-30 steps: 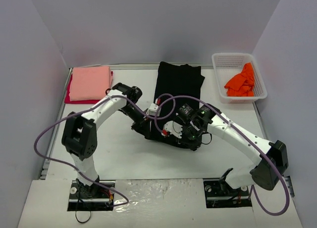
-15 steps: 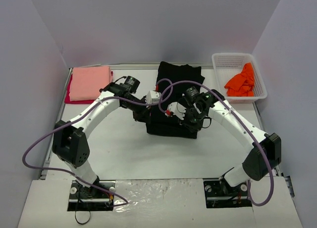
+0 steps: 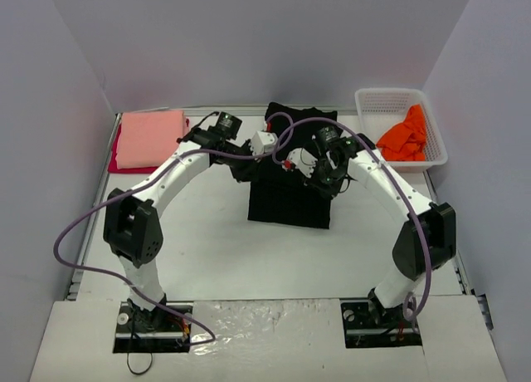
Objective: Fold and stack the t-shirts
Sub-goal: Fold the folded rectangular tshirt in 1/3 of the way
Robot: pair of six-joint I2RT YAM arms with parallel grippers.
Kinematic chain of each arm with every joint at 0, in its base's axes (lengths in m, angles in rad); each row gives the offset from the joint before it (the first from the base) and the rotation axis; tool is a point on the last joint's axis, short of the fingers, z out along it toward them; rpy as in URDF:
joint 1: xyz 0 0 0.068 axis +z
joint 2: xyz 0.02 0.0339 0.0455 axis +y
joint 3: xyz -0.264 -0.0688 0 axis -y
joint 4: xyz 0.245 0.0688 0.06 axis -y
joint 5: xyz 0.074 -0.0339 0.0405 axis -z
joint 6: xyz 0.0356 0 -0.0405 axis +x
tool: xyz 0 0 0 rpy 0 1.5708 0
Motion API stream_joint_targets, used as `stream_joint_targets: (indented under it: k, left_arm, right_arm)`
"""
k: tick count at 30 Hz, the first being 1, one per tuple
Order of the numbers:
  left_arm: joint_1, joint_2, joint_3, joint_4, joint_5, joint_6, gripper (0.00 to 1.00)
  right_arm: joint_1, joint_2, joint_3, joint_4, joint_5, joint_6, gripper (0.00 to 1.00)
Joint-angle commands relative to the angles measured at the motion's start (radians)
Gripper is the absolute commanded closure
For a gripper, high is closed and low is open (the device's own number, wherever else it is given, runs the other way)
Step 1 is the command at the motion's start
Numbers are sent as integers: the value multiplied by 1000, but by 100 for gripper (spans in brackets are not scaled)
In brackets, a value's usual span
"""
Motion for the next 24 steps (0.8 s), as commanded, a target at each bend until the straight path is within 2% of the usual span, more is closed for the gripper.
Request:
stream_joint_targets:
  k: [1, 12, 20, 24]
  left_arm:
    - [5, 16, 80, 44, -43, 9, 98]
    - [17, 178, 284, 41, -112, 39, 98]
    - [43, 374, 545, -25, -126, 46, 97]
    - [52, 455, 623, -49, -128, 59, 98]
  right_arm:
    - [-51, 60, 68, 8, 50, 24, 100]
    - [-123, 226, 218, 31, 89, -5, 100]
    - [-177, 344, 332, 49, 92, -13, 100]
    - [-209, 419, 407, 54, 80, -14, 100]
